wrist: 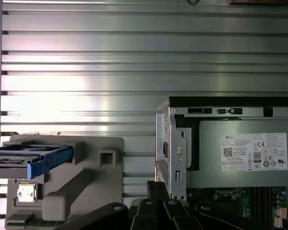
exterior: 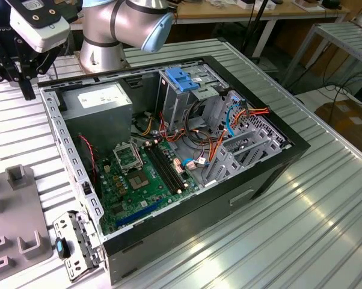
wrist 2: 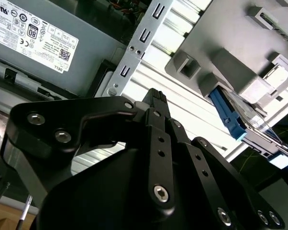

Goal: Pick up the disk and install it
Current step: 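Reach for the disk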

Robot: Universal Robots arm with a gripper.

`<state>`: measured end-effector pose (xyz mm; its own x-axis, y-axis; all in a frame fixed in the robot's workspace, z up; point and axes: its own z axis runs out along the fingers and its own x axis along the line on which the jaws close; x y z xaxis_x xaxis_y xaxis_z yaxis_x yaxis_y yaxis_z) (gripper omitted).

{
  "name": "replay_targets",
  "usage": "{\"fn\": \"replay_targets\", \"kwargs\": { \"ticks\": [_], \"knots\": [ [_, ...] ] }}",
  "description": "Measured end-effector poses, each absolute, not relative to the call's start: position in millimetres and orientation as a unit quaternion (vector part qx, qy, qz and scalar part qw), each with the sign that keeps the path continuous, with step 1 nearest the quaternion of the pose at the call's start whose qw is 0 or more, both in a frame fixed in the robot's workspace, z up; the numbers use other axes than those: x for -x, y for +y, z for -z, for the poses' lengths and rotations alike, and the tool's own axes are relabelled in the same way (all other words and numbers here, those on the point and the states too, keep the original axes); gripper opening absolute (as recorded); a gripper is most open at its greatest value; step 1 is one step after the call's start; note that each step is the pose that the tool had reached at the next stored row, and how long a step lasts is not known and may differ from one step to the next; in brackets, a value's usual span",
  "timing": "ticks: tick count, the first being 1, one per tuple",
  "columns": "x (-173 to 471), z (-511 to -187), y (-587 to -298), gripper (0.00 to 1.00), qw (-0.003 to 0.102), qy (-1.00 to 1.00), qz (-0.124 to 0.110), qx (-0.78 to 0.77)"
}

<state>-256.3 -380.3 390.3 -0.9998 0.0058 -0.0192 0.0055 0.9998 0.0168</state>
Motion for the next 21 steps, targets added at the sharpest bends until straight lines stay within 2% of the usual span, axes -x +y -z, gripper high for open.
{"fn": "replay_targets", "kwargs": {
  "ticks": [21],
  "knots": [
    [286.4,-390.3,-379.5,0.11,0.010,1.000,-0.008,-0.003]
  ]
}}
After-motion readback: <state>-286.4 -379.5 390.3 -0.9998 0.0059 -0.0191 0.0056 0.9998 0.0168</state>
